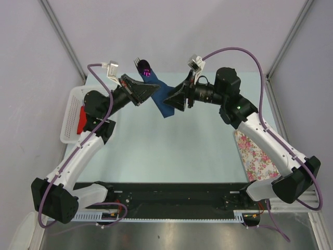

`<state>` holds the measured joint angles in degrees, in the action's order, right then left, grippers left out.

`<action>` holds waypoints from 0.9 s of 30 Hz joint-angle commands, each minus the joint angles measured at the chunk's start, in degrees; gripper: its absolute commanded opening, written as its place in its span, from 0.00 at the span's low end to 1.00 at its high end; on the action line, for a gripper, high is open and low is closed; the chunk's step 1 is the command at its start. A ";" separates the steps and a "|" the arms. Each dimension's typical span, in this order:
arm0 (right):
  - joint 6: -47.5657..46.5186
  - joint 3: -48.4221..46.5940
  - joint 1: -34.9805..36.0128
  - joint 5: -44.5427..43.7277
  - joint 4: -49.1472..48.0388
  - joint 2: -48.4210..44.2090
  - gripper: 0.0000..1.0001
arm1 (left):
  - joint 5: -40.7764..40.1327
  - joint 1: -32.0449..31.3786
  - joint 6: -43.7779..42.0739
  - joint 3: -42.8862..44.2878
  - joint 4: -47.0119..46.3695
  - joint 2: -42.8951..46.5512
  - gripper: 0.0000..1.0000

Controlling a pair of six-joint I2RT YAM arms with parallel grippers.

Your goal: Place the utensils on the paper napkin and roll it up

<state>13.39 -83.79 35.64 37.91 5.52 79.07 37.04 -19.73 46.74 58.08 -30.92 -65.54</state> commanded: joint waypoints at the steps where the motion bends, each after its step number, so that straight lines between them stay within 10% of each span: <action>1: 0.06 0.99 0.40 2.69 -4.90 -0.67 0.62 | 3.04 0.39 2.04 1.94 -5.73 1.99 0.00; 17: 0.06 2.84 0.93 4.19 -6.74 0.03 0.65 | 6.82 -0.40 4.50 2.30 -8.28 1.47 0.00; 27: 1.21 2.05 3.38 9.90 -7.81 0.12 0.50 | 5.68 -0.31 4.85 2.38 -8.63 0.68 0.00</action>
<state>14.50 -80.90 37.41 44.71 0.58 79.24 42.87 -19.90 50.63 58.08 -35.81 -65.54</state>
